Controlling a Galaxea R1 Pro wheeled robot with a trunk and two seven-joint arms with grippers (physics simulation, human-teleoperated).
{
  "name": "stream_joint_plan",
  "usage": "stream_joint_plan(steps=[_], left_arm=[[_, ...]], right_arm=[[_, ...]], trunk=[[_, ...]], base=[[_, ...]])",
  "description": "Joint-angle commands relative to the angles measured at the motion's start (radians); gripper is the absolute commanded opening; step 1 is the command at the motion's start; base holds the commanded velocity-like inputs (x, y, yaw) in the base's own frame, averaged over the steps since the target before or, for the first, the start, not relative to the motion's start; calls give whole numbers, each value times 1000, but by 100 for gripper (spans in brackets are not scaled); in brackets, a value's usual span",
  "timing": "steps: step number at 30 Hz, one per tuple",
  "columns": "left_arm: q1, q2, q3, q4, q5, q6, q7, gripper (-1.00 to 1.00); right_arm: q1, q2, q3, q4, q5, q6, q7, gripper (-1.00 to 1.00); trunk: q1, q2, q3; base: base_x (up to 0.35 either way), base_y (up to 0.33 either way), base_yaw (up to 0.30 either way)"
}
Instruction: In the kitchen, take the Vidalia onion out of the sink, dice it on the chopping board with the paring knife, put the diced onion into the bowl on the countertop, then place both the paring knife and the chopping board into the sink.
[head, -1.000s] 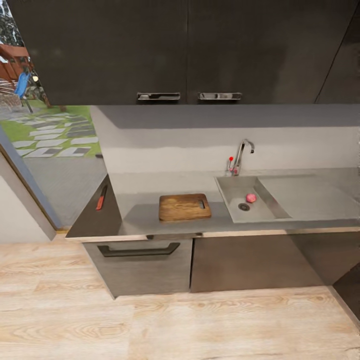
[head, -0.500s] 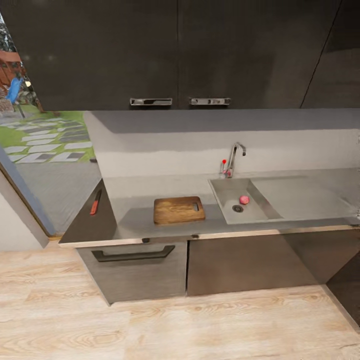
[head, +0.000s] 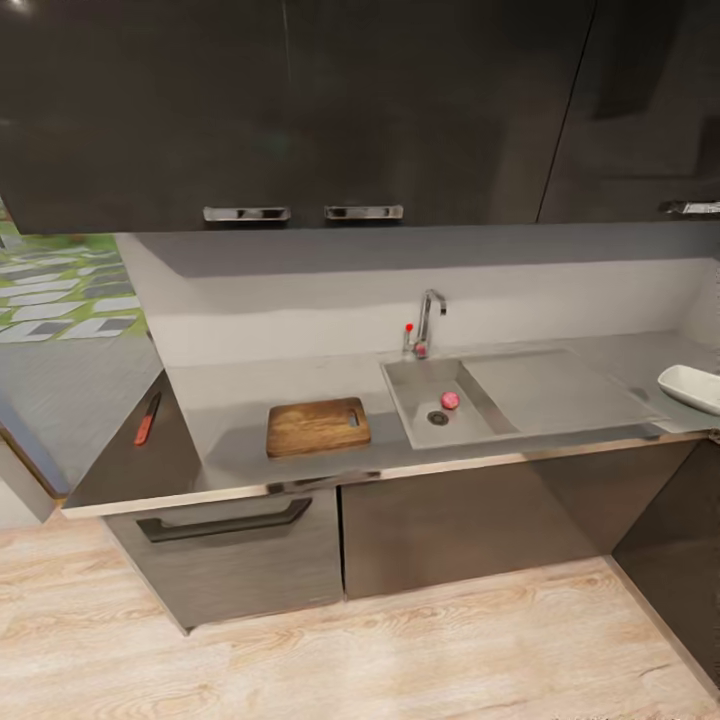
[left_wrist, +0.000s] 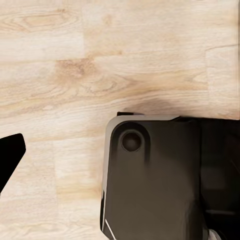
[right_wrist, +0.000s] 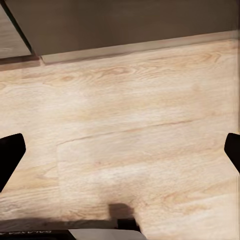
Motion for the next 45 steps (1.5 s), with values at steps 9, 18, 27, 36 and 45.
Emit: stream_joint_plan(steps=[9, 18, 27, 36, 45], left_arm=[[0, 0, -1, -1, 8, -1, 0, 100], [0, 0, -1, -1, 8, -1, 0, 100], [0, 0, -1, 2, 8, -1, 0, 100], [0, 0, -1, 2, 8, -1, 0, 100], [0, 0, -1, 2, 8, 0, 0, 100]], right_arm=[[-1, -1, 8, 0, -5, -3, -8, 100], [-1, -1, 8, 0, -5, -3, -8, 100], [-1, -1, 8, 0, -5, -3, -8, 100], [-1, -1, 8, 0, -5, -3, -8, 100], [-1, -1, 8, 1, -5, -3, -8, 100]], trunk=[[1, -2, 11], [1, -2, 24], [1, -2, 37], [1, -2, 49], [1, -2, 62]], base=[[0, -1, -166], [0, 0, -166], [0, 0, -166], [0, -96, -167], [0, -216, -167]])
